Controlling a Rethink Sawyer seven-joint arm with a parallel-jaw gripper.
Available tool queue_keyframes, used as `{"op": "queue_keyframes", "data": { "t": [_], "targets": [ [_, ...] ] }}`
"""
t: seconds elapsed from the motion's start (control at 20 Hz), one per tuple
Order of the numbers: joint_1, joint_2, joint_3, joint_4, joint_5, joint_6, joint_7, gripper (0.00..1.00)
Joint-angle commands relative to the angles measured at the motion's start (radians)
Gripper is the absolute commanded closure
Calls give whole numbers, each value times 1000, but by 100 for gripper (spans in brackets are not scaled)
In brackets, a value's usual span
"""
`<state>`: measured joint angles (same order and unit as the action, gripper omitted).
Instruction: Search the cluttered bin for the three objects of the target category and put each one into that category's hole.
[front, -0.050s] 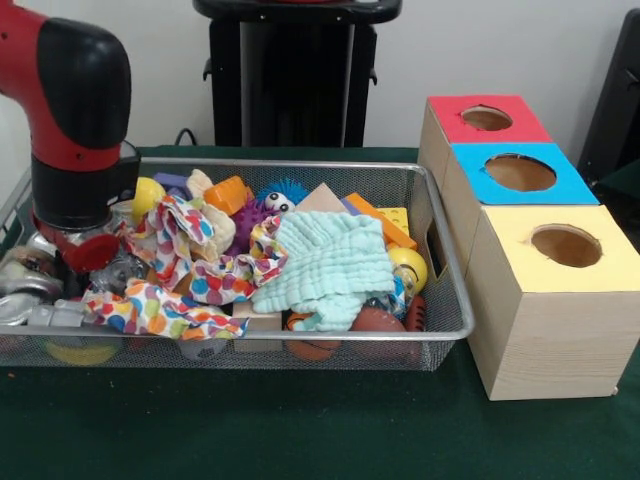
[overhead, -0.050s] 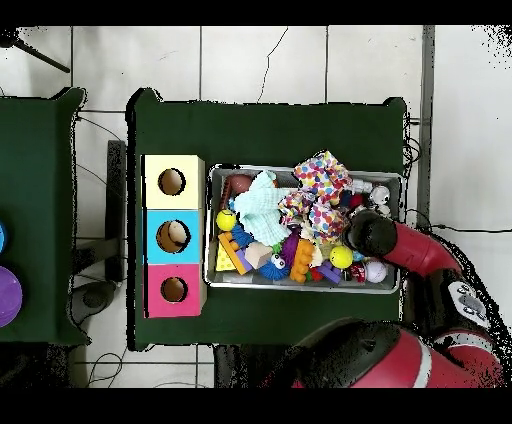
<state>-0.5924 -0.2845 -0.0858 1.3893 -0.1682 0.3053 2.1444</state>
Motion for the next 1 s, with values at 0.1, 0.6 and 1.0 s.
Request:
{"op": "queue_keyframes", "data": {
  "t": [0.1,0.6,1.0],
  "targets": [
    [1,3,182,59,60,214,-3,0],
    [81,-122,87,56,74,456,40,0],
    [156,-169,42,43,8,402,56,0]
  ]
}}
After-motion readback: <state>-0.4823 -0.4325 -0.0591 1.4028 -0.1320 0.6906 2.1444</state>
